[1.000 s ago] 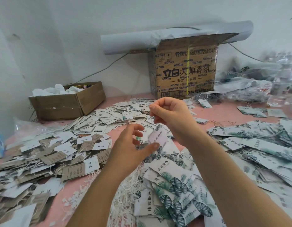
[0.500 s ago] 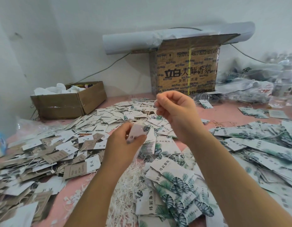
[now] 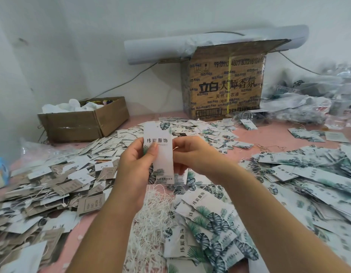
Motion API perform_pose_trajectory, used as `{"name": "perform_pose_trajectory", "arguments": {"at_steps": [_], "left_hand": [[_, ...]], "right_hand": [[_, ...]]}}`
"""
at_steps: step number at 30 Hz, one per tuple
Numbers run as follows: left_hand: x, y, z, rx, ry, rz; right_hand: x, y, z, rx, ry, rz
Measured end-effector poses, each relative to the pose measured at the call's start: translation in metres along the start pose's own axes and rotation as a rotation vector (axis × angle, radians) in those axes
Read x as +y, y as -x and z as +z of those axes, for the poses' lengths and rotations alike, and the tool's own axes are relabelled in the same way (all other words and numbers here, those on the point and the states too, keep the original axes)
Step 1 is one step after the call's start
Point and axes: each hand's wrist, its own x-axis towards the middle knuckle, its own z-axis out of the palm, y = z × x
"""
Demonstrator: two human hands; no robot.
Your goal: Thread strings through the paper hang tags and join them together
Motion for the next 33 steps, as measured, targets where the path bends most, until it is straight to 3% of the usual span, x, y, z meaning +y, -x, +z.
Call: {"name": "perform_pose_trajectory", "arguments": {"at_steps": [4,9,15,19,23,27,33], "left_hand": [[-0.002,-0.002,-0.002,0.062,-0.015,0.008],[-0.007,-0.002,-0.003,0.126,-0.219,0.099],[-0.011,-0.004,-0.007,0.057,-0.439,0.127],[-0.031,-0.012,-0.025,0.088,-0.8,0.189],[-0.056,-0.014,-0.041,-0.136,-1.072,-0.019],[-0.068,-0.011,-0.043,-0.215,-1.161,-0.059],[-0.064,-0.012,-0.044,-0.166,-1.119,0.007]], "right_hand": [[-0.003,0.0,0.006,-0.045,-0.096,-0.008],[-0.004,0.005,-0.001,-0.188,-0.215,0.006],[0.002,0.0,-0.006,-0.033,-0.095,0.049],[0.003,0.004,-0.019,-0.021,0.151,0.199],[0.004,0.012,-0.033,-0.322,0.567,0.418],[0.007,0.011,-0.03,-0.406,0.805,0.447],[0.012,0.006,-0.028,-0.426,0.793,0.503]]}}
